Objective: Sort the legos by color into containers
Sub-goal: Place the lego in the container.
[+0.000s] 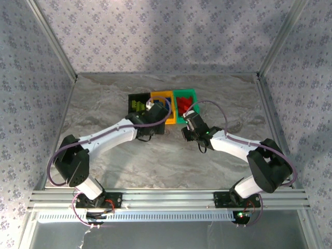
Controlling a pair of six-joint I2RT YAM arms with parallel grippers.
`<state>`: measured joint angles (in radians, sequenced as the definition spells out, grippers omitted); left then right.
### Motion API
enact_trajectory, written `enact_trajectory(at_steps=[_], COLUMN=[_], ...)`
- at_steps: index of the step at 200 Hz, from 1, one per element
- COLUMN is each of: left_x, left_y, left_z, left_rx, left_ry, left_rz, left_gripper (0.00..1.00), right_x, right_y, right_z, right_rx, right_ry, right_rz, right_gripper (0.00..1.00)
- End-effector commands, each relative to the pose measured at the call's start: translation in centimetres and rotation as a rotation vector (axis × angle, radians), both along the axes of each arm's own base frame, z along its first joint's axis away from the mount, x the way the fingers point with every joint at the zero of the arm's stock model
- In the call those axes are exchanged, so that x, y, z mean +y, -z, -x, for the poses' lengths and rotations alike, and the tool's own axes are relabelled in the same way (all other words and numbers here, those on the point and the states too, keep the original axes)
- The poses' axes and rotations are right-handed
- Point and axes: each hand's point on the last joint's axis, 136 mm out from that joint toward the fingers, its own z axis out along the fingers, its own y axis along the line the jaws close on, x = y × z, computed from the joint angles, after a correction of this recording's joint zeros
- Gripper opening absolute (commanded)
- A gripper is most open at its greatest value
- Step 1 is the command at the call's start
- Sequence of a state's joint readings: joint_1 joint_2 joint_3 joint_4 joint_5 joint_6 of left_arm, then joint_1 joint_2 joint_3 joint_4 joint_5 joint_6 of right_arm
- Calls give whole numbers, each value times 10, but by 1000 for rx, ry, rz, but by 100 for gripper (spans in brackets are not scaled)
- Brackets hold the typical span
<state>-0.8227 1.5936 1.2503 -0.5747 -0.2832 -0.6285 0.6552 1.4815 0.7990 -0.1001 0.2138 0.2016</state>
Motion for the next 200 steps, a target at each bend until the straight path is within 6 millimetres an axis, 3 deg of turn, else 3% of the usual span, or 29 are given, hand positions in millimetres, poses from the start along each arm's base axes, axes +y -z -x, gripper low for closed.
enact_trajectory(at_steps=[1, 43, 93, 135, 200], left_x=[-3, -3, -20, -35, -39], left_y=[-17, -24, -25, -13, 14], left_z=[-25, -70, -112, -139, -173], left_rx=[-9, 13, 27, 53, 80], left_ry=[47, 44, 67, 78, 53], left_rz=[41, 118, 158, 157, 95], left_gripper=[36, 36, 37, 37, 40], right_x=[0, 0, 2, 2, 4], right_y=[1, 0, -3, -4, -3], right_z=[2, 2, 3, 2, 3], right_rx=[2, -1, -6, -9, -2], right_ry=[10, 12, 8, 10, 4], right_rz=[-6, -9, -31, -32, -37], right_gripper=[41, 41, 41, 41, 42])
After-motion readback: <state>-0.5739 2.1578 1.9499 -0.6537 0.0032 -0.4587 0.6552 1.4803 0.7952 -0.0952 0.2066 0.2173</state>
